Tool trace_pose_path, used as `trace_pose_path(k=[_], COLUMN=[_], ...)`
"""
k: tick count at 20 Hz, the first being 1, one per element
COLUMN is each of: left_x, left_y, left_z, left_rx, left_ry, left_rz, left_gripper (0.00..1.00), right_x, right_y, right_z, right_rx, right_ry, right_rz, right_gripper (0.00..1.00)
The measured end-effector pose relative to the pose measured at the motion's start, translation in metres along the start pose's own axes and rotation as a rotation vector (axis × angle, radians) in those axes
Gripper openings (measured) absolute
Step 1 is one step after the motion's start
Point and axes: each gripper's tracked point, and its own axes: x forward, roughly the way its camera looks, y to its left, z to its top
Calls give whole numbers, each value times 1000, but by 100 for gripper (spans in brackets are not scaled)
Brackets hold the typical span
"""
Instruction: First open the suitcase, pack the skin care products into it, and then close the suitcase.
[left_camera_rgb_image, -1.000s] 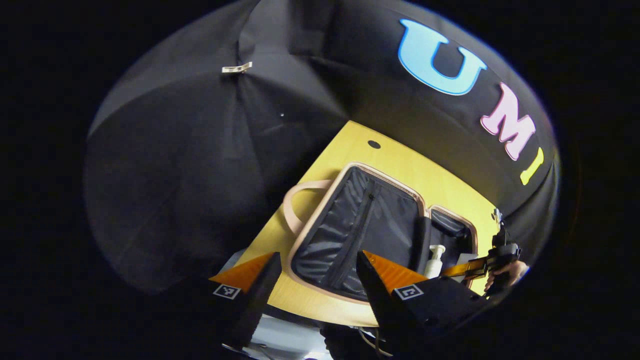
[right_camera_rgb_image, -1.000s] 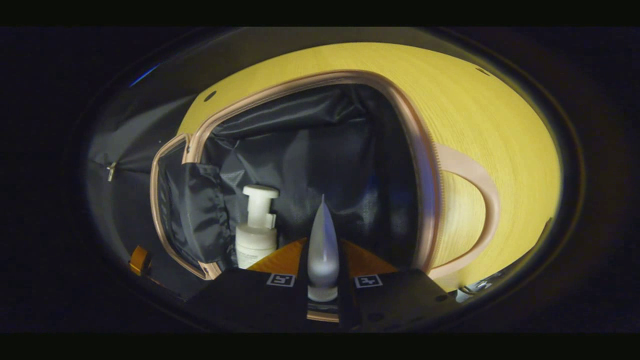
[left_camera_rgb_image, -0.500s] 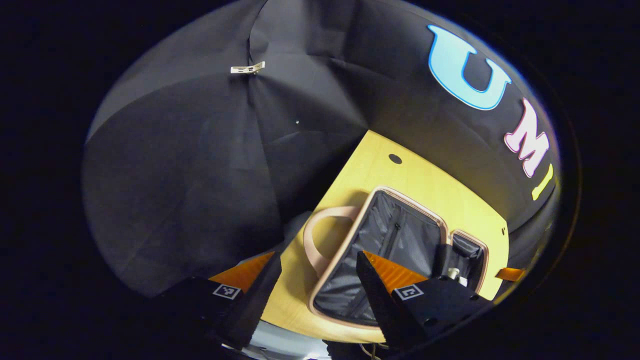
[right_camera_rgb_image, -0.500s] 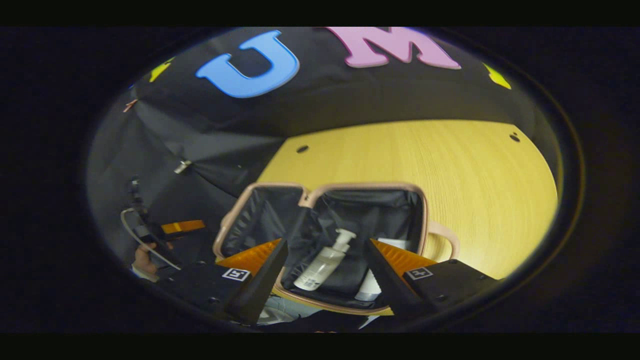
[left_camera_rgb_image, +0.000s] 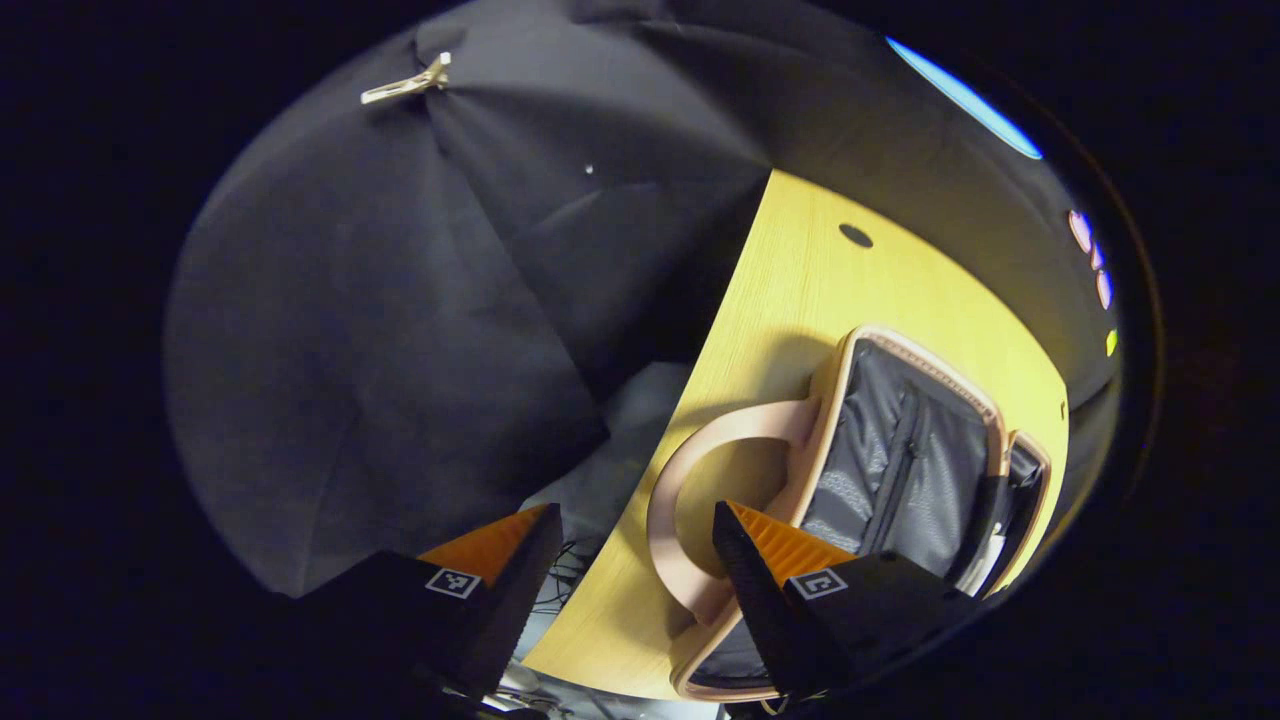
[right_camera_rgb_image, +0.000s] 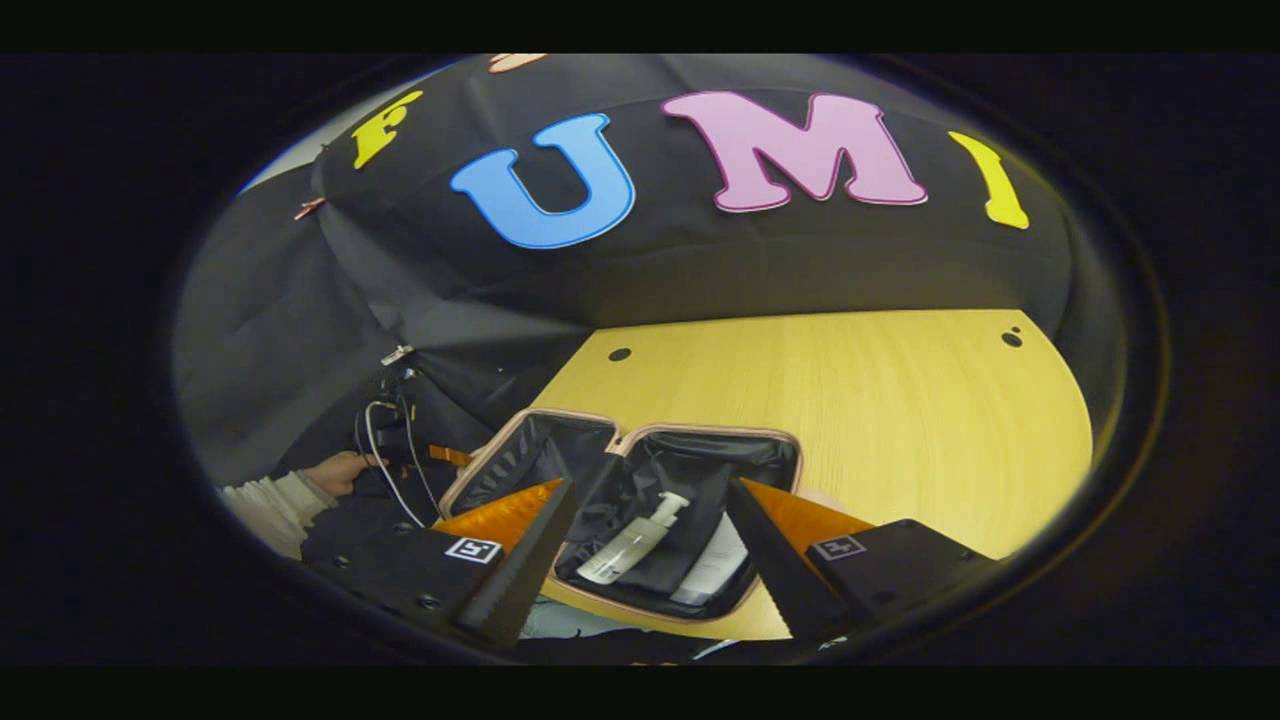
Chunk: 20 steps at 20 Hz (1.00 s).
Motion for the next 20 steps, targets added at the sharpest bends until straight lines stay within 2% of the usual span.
trace_pose_path(k=[2, 4, 6, 7, 8, 9, 13, 16, 20], left_x=[18, 31, 40, 18, 28, 23, -8, -56, -144], left_y=[2, -5, -8, -10, -9, -9, -16, -26, -59], left_z=[-4, -14, -5, 2, -1, 3, 14, 32, 47], left_rx=[17, -23, 14, 32, 35, 28, 56, 74, 85], left_ry=[46, 110, 72, 80, 73, 61, -9, -98, -220], left_rz=[3, -26, -5, 7, 14, 16, -19, -43, -124], left_gripper=[95, 80, 44, 17, 13, 15, 10, 9, 7], right_x=[2, 1, 0, -2, -3, -5, -13, -21, -37], right_y=[-3, 0, 2, 0, -1, -1, -5, -6, -5], right_z=[0, 0, 4, 5, 5, 5, 12, 17, 26], right_rx=[3, 12, 7, 5, 5, 7, 10, -31, -114], right_ry=[1, 9, -2, -3, -2, -4, -28, -41, -68], right_rz=[-11, -9, -5, -3, 4, 6, 8, 43, 101], right_gripper=[96, 96, 96, 96, 96, 96, 96, 96, 96])
